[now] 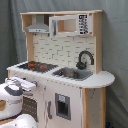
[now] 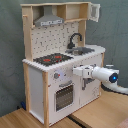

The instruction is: Play with the kitchen

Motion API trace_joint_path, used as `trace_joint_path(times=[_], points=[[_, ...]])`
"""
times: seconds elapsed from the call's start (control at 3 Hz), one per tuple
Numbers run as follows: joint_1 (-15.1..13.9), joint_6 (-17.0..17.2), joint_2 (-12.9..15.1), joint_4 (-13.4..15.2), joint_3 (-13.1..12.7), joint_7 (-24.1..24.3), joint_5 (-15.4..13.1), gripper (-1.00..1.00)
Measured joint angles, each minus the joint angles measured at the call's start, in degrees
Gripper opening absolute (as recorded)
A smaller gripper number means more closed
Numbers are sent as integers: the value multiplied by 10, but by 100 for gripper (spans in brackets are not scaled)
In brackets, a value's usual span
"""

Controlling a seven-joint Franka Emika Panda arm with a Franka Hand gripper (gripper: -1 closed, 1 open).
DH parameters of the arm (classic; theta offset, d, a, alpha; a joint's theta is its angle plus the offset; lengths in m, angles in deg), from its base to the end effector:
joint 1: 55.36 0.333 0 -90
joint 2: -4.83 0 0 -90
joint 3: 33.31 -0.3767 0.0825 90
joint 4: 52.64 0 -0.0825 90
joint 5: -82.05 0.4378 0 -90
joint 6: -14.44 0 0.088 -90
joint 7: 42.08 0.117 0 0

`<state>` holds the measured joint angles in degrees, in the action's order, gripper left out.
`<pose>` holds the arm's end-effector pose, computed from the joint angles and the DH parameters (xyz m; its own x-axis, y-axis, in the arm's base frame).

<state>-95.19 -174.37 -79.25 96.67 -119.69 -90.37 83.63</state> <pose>0.3285 0.4005 0.3693 -0.0173 0.7642 -0.6447 0.0318 0.6449 0.7636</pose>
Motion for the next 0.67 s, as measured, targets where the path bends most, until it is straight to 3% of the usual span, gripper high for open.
trace_joint_path(times=[0.67], points=[[67,90,4,19,20,-1,0,100]])
